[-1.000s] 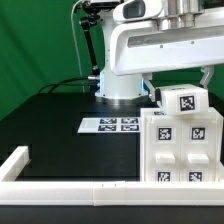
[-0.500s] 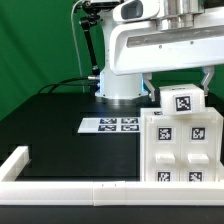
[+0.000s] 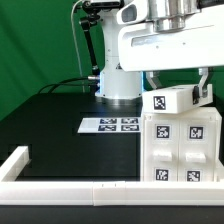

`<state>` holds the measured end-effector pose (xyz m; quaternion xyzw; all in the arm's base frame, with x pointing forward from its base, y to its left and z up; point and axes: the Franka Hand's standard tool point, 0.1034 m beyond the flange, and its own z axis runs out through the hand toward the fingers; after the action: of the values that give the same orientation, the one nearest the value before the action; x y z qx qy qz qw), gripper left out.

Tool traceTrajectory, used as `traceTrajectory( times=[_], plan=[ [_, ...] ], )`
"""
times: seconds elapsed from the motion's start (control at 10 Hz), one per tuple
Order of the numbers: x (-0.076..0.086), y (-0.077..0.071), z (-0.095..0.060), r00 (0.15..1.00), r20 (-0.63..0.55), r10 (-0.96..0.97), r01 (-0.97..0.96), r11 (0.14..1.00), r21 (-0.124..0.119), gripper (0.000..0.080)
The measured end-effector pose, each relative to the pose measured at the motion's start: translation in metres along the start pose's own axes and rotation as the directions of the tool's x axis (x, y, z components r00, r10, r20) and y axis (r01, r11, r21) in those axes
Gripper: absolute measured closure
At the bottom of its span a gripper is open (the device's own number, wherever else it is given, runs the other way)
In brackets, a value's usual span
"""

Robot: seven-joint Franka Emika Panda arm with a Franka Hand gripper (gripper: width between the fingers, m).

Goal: Assemble cabinet

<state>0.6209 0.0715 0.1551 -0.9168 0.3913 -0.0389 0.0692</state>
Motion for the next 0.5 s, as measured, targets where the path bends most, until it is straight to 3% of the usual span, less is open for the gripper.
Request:
traceTrajectory(
  times=[0.3, 0.5],
  plan=[
    [-0.0008, -0.0006, 0.0002, 0.961, 0.005, 0.276, -0.276, 0.961, 0.002, 0.0239],
    [-0.0025, -0.0016, 0.0, 0.884, 0.011, 0.467, -0.467, 0.884, -0.002, 0.0239]
  ],
)
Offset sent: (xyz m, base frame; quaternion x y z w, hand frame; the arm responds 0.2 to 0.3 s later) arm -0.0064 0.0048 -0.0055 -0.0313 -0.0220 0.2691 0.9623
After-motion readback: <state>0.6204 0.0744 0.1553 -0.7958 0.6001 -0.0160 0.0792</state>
